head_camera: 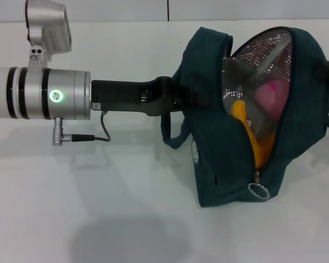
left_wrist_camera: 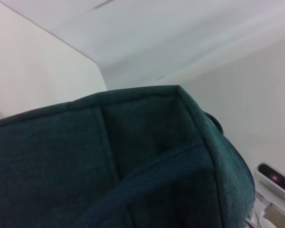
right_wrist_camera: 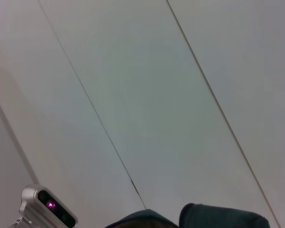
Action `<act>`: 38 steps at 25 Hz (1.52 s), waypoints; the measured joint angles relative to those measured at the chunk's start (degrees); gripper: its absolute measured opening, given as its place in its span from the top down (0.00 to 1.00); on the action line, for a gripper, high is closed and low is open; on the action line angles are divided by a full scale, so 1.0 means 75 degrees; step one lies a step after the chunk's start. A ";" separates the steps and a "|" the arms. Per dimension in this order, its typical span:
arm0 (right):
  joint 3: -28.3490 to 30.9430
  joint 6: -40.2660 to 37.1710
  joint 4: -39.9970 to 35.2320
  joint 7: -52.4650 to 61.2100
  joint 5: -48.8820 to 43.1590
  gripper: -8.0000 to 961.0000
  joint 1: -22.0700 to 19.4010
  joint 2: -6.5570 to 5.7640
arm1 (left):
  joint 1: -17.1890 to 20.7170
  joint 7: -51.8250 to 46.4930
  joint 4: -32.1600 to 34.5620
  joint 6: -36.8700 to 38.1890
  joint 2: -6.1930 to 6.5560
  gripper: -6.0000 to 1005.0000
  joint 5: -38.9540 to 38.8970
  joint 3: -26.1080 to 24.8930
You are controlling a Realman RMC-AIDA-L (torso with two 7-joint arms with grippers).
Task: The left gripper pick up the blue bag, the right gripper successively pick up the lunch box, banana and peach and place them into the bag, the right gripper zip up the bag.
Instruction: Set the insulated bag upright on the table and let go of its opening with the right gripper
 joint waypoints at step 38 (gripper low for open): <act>-0.0078 -0.0247 0.1683 -0.0269 -0.0096 0.94 0.1643 -0.0001 | 0.0638 0.0020 0.0049 0.0086 0.0397 0.96 -0.0285 -0.0150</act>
